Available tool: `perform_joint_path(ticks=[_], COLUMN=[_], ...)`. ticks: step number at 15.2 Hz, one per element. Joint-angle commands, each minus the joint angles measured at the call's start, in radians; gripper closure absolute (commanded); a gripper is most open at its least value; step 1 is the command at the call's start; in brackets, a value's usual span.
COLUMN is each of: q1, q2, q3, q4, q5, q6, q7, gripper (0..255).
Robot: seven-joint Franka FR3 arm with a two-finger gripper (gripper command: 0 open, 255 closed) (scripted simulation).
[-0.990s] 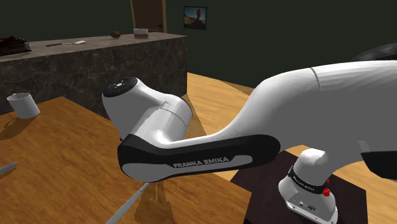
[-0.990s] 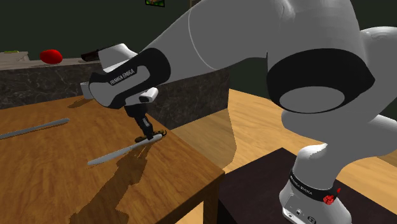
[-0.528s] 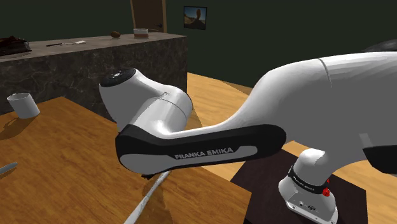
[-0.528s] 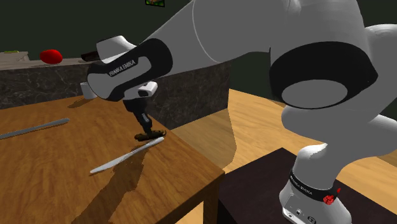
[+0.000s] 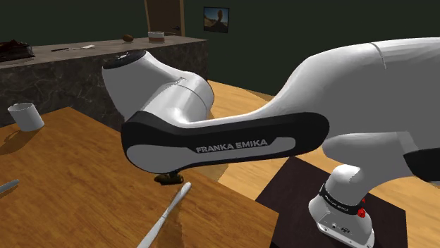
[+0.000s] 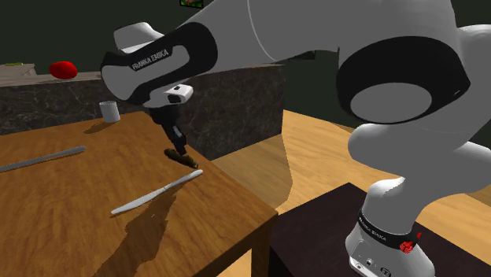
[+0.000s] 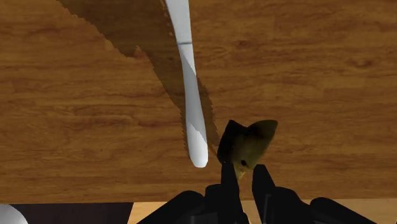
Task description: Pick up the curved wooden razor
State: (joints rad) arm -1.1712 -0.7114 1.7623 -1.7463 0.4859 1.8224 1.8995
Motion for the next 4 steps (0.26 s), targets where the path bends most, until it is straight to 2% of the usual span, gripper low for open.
perform_joint_path(ticks=[1,4], q1=[0.005,0.006], q2=[0.009,0.013], q3=[-0.012,-0.018], q4=[0.014,0.024], q5=[-0.010,-0.015], q6=[-0.020,-0.032], q7=[0.002,0.004], gripper=[255,255])
